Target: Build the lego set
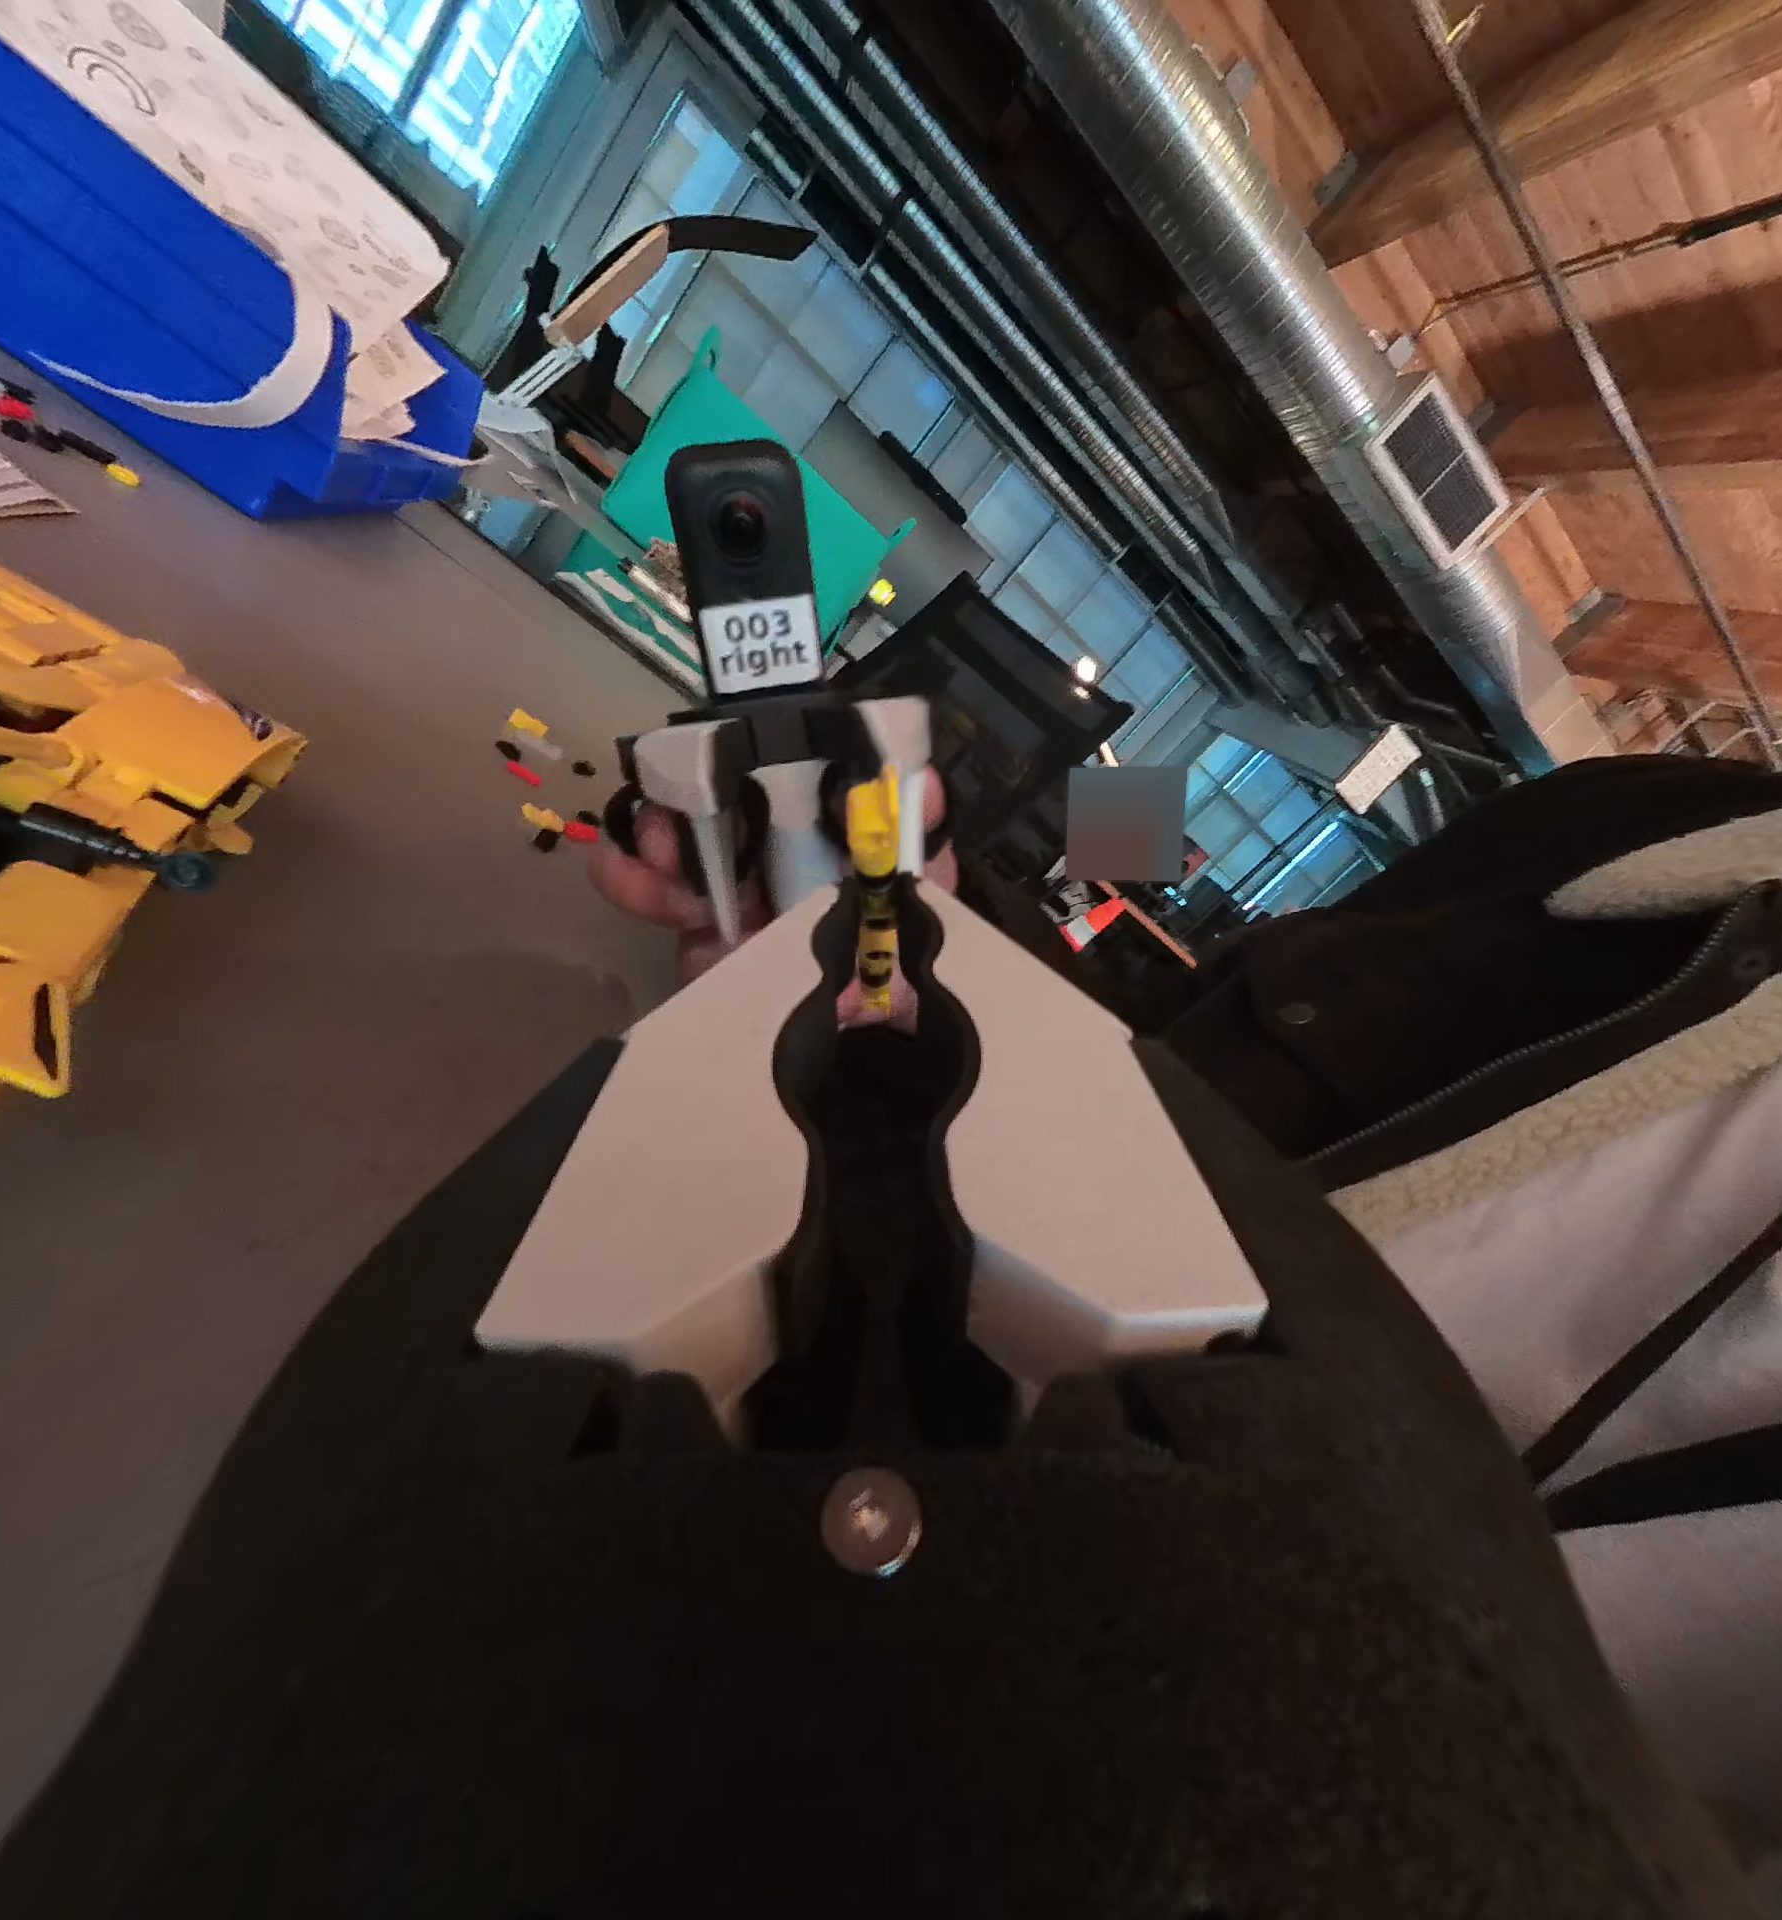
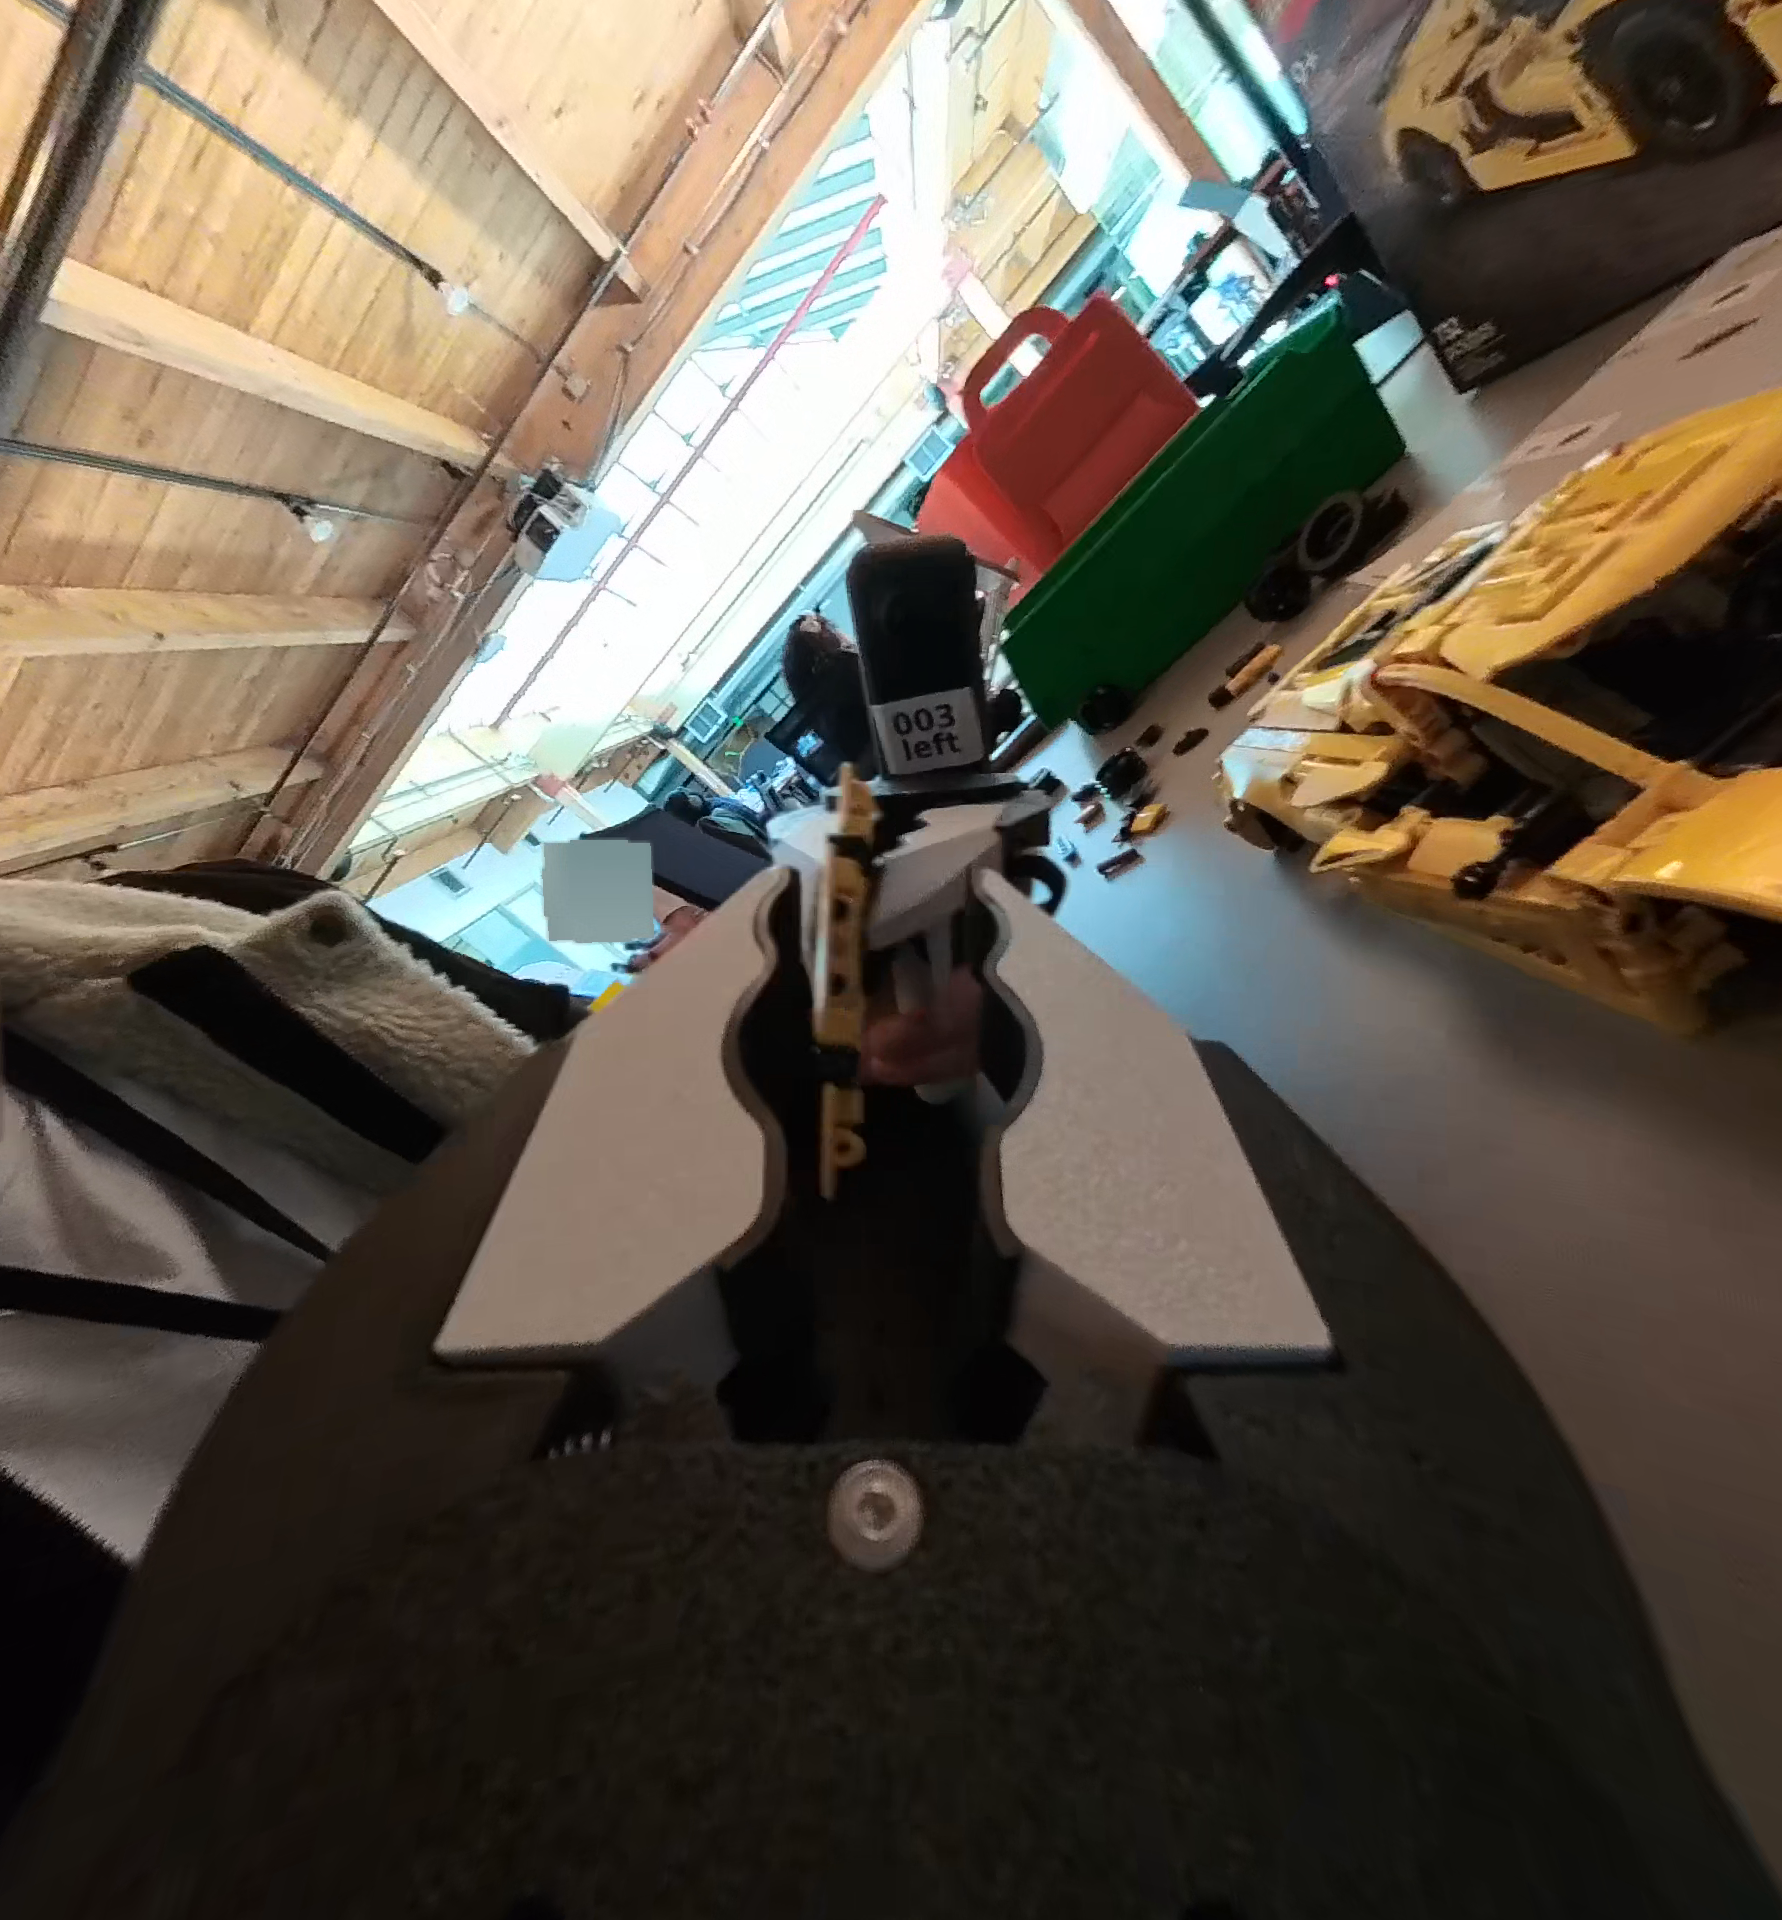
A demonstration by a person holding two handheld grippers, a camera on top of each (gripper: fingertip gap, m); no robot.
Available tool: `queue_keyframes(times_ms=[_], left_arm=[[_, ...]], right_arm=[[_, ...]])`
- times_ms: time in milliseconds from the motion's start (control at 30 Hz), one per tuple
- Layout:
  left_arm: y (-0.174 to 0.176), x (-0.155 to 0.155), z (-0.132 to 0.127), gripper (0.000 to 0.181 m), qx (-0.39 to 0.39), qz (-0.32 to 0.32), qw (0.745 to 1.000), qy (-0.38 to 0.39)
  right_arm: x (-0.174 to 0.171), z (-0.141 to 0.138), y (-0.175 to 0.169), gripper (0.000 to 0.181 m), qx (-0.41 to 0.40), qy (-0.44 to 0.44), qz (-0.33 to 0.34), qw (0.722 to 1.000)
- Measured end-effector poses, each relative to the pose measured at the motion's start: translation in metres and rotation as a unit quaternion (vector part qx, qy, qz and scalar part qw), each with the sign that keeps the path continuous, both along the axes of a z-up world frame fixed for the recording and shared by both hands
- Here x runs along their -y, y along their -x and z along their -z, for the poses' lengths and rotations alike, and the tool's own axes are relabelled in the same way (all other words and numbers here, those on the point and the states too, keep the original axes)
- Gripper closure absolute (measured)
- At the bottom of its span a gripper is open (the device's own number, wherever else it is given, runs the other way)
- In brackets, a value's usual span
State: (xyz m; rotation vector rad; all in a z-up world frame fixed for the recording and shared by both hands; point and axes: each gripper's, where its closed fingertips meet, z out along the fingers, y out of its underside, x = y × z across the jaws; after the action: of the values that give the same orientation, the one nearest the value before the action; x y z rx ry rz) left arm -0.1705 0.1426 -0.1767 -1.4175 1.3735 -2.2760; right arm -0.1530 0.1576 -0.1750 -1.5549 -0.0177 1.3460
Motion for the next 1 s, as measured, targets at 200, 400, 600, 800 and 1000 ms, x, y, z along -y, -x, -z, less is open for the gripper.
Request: queue_keyframes(times_ms=[200,400,600,800,1000], left_arm=[[0.001,0.01,0.0,0.174,0.003,0.016,1.0,-0.02],[0.001,0.01,0.001,0.175,0.002,0.019,1.0,-0.015],[-0.001,0.01,0.006,0.175,-0.013,0.018,1.0,-0.019],[0.0,0.012,0.004,0.174,-0.007,0.02,0.999,-0.024],[0.001,0.001,-0.001,0.175,-0.005,0.014,1.0,0.025]], right_arm=[[-0.002,0.008,0.017,0.142,0.038,0.008,-0.015,0.999],[-0.005,0.004,-0.004,0.152,-0.001,0.013,0.013,1.0],[-0.003,0.012,0.02,0.142,0.064,0.006,-0.012,0.998],[-0.005,0.009,0.009,0.141,0.028,0.016,-0.004,0.999],[0.0,-0.002,0.0,0.143,0.009,-0.007,0.003,1.0]])
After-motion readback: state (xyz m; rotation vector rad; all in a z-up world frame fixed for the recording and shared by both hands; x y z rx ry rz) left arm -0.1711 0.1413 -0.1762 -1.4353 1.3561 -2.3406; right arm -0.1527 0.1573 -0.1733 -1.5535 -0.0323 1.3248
